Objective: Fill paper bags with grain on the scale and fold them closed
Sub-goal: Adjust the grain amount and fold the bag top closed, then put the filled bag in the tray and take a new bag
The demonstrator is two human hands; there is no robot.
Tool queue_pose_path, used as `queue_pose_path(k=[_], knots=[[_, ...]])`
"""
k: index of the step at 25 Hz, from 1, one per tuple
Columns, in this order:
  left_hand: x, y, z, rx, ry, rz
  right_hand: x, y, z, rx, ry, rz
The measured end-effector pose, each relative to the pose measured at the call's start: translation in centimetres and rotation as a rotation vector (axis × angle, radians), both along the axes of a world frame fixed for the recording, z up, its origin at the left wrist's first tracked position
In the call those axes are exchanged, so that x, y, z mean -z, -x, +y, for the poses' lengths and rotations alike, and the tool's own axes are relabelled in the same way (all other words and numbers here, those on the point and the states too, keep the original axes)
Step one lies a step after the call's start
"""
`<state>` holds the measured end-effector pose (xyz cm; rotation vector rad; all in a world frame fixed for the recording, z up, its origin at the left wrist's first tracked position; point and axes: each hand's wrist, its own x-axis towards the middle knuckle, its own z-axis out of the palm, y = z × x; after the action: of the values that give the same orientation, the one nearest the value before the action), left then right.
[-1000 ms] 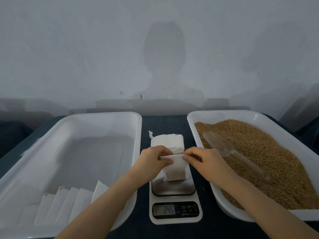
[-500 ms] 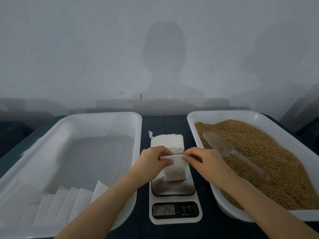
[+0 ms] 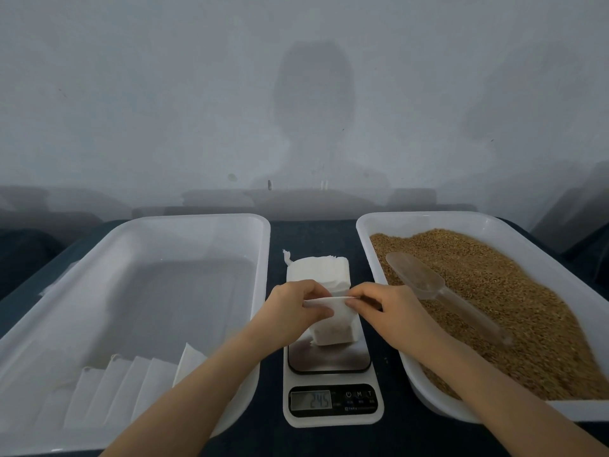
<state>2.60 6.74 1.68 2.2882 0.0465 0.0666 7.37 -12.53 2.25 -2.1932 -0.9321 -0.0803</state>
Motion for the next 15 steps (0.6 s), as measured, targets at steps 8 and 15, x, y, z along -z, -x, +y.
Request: queue_pose_path(k=[8,15], knots=[[-4.3,1.9,0.4,0.068,-0.039,-0.096,-2.2,0.6,0.6,-0.106,-0.162,0.024],[-8.4,8.8,10.5,-0.528,0.028,-0.198,-0.9,-1.1,-0.6,0.092,-0.257,0.136]])
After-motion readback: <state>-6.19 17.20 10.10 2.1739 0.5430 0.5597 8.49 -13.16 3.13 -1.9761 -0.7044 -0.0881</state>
